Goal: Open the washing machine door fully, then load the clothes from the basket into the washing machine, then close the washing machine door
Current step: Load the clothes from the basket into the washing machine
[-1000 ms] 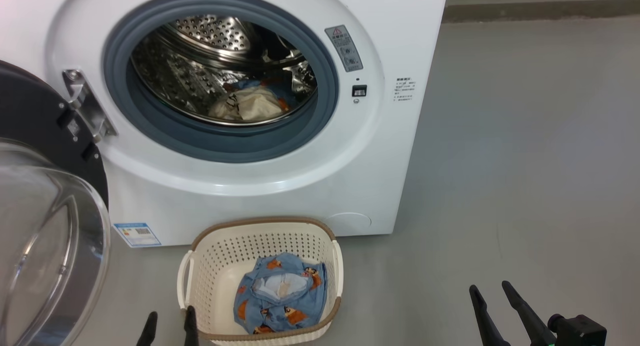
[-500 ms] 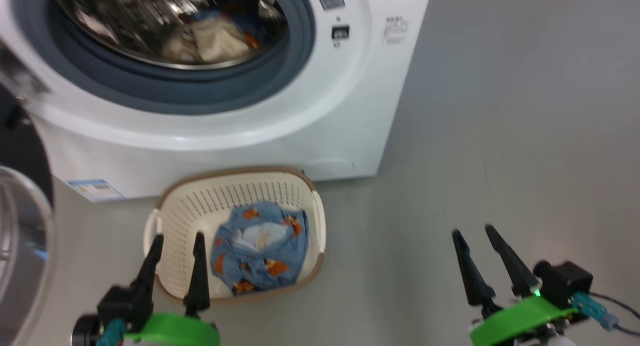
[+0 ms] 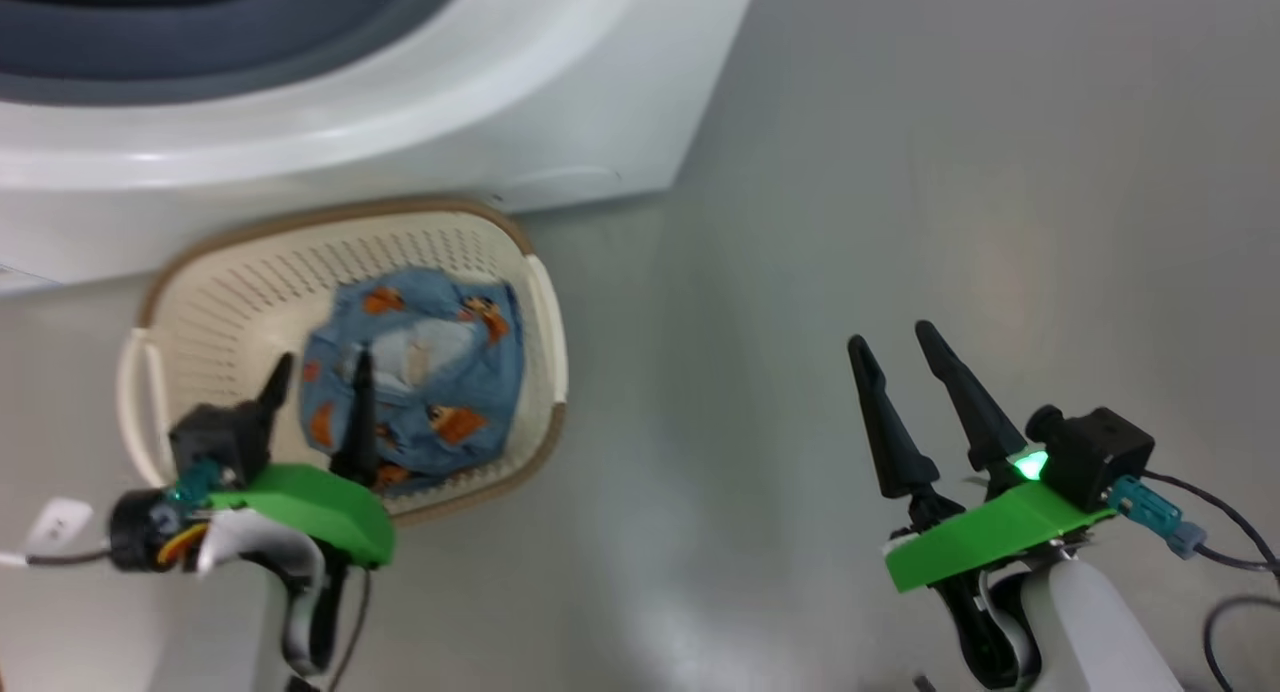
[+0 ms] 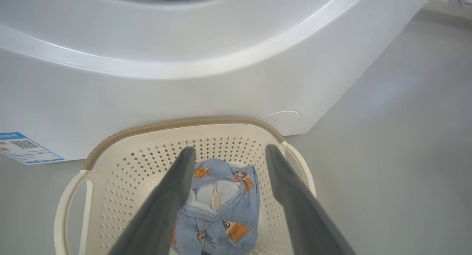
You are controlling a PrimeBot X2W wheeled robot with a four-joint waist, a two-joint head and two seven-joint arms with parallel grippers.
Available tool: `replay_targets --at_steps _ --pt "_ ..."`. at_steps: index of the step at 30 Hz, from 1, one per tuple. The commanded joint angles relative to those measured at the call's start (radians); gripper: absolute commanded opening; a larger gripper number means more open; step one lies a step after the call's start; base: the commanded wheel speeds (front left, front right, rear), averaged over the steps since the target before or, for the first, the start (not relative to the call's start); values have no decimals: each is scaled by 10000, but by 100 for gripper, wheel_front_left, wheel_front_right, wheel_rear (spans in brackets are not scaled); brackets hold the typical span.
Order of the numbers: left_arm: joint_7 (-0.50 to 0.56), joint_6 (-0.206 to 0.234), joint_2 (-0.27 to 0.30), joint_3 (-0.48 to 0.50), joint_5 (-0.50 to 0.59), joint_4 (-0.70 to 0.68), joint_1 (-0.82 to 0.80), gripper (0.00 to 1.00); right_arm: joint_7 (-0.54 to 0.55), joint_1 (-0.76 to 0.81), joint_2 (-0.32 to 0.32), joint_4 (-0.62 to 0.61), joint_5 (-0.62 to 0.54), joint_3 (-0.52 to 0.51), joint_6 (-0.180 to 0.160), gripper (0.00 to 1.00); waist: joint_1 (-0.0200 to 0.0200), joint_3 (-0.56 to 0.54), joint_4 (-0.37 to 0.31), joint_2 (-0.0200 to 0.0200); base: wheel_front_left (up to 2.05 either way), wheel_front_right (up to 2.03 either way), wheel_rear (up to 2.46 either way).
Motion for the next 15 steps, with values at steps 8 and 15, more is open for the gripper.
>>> replay_targets --at_steps 8,15 --pt "791 289 682 875 -478 1641 -1069 100 -48 -396 187 -302 240 415 16 100 0 1714 -1349 0 0 0 0" --pt "1093 391 990 1193 -805 2969 -1837 100 -48 -575 223 -409 273 459 16 100 0 2209 -1639 0 0 0 0"
